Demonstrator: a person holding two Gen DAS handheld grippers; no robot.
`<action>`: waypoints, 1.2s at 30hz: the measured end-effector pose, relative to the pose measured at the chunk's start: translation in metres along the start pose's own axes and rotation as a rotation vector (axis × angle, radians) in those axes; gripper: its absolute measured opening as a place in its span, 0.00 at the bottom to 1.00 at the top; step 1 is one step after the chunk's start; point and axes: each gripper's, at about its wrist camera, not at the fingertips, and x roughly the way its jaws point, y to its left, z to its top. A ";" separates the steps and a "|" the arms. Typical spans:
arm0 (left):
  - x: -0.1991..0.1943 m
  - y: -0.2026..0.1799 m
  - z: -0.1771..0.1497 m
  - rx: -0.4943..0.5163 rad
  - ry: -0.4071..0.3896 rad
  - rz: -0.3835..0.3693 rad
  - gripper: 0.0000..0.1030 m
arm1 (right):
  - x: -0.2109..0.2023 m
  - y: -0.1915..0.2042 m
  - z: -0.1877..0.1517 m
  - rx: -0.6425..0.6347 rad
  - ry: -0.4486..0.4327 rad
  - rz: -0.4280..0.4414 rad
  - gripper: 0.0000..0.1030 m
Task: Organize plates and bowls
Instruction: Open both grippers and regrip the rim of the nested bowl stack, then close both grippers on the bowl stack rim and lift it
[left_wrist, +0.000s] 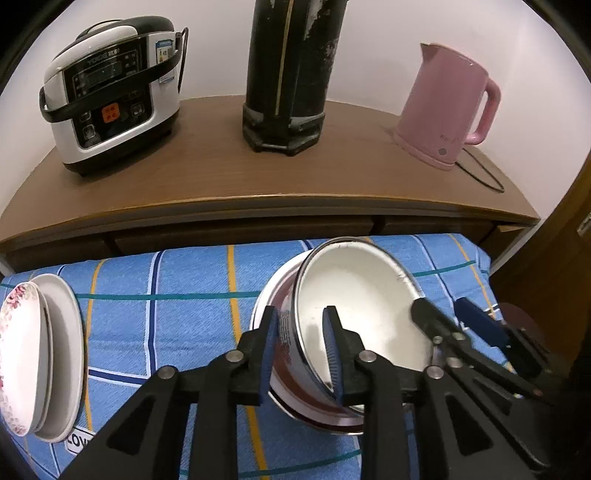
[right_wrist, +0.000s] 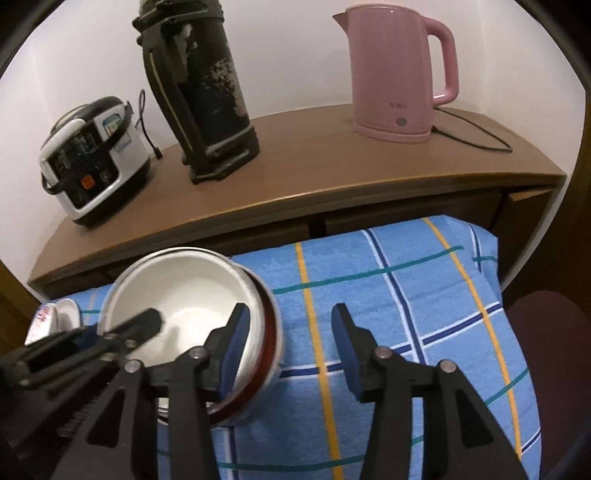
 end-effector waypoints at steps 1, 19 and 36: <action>-0.002 0.000 0.001 0.003 -0.002 -0.006 0.31 | 0.001 -0.001 -0.001 0.001 0.003 -0.003 0.50; -0.042 0.052 0.008 -0.109 -0.151 0.042 0.61 | -0.006 -0.002 -0.003 0.037 -0.030 0.005 0.54; -0.042 0.048 -0.019 -0.044 -0.153 0.129 0.62 | -0.062 -0.019 -0.025 0.150 -0.191 0.076 0.86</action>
